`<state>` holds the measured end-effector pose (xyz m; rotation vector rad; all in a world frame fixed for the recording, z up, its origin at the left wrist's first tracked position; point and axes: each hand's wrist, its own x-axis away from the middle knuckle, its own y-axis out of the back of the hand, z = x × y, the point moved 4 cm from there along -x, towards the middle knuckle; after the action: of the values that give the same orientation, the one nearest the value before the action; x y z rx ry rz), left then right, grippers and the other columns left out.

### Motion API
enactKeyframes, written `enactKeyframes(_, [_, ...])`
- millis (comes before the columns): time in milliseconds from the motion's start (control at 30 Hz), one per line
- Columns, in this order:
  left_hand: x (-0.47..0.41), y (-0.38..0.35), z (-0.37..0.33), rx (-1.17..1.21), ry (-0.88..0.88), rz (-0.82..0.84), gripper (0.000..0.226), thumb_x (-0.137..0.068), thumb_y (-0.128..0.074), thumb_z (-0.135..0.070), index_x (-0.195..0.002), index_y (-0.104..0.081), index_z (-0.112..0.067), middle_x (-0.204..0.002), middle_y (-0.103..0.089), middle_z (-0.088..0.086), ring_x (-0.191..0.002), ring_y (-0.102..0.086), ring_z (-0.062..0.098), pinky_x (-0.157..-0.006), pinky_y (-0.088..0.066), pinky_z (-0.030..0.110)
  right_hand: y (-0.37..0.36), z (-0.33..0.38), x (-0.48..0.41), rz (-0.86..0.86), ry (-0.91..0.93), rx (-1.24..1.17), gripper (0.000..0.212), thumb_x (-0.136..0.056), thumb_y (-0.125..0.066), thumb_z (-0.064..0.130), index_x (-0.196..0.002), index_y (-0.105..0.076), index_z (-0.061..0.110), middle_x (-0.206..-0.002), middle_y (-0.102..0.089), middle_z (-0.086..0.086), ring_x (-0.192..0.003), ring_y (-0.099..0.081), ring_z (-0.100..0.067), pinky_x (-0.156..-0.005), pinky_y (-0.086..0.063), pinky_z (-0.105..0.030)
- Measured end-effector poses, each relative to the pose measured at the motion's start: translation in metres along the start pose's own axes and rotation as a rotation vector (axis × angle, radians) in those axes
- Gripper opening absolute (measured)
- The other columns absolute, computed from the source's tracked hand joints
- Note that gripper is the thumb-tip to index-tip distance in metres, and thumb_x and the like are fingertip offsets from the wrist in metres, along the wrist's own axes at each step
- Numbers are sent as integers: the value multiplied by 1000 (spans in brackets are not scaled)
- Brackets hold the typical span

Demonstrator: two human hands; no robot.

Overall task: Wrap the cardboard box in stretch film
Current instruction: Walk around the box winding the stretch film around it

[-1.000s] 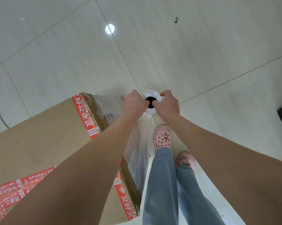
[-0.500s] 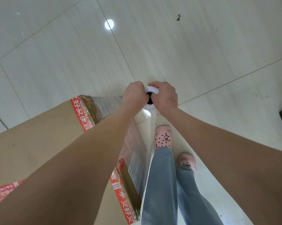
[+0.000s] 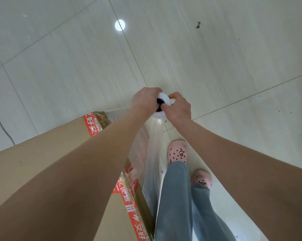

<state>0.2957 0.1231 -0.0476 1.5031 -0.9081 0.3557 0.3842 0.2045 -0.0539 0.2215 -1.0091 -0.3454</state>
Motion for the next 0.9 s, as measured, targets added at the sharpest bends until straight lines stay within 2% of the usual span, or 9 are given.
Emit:
enactKeyframes(133, [-4,4,-2,-104,-3,-22,20,-81,-51,-11,-95,-65,-11,-84,-57,4,-74,-54,24,-60,-37,29,2,5,-2,-8,19,89,35,-83,-59,20,-117,-57,29,-90,-59,5,-78,-59,-18,-57,-39,-21])
enactKeyframes(233, [-7,5,6,19,57,-57,7,-80,-53,-13,-80,-57,-8,-73,-53,4,-69,-51,25,-51,-33,27,4,19,-6,-5,85,144,41,-84,-55,16,-121,-59,31,-104,-65,5,-95,-62,-18,-76,-46,-25])
enactKeyframes(433, [-16,18,31,245,214,-103,29,-78,-59,-17,-59,-38,-13,-59,-42,0,-62,-46,23,-43,-26,25,-4,40,-18,9,126,148,47,-86,-58,20,-132,-50,23,-121,-59,0,-104,-59,-21,-81,-46,-28])
enactKeyframes(533, [-20,25,40,247,240,-85,19,-79,-61,-18,-67,-48,-11,-63,-47,1,-67,-49,24,-49,-33,25,-16,41,-20,93,62,91,43,-85,-59,23,-126,-50,24,-107,-59,0,-85,-60,-22,-71,-50,-31])
enactKeyframes(600, [-20,25,41,239,218,-39,13,-82,-61,-21,-87,-61,-9,-76,-56,3,-78,-56,25,-61,-40,27,-20,41,-20,103,28,27,41,-84,-58,18,-125,-53,22,-108,-58,-1,-88,-62,-25,-75,-56,-37])
enactKeyframes(700, [-23,19,38,225,150,32,41,-87,-58,-20,-126,-56,-9,-118,-60,10,-109,-57,24,-86,-44,28,-23,37,-20,94,14,0,39,-85,-56,11,-123,-55,20,-107,-56,-1,-91,-60,-25,-76,-55,-35])
enactKeyframes(767, [-28,11,35,218,141,99,43,-89,-55,-19,-132,-52,-15,-131,-56,6,-122,-52,22,-94,-42,27,-23,35,-21,105,40,27,27,-84,-54,9,-109,-59,19,-97,-57,0,-80,-55,-23,-63,-47,-28])
enactKeyframes(833, [-33,5,31,143,118,138,12,-88,-50,-17,-95,-59,-17,-100,-62,3,-101,-60,24,-76,-42,28,-20,33,-23,113,51,29,19,-82,-52,8,-98,-60,15,-88,-57,-1,-74,-51,-21,-60,-45,-29])
enactKeyframes(900, [-37,3,28,95,120,138,17,-86,-47,-15,-69,-45,-17,-73,-54,-3,-75,-55,22,-61,-37,26,-17,35,-25,109,59,42,16,-80,-51,6,-93,-59,11,-82,-56,-1,-72,-50,-22,-62,-45,-33])
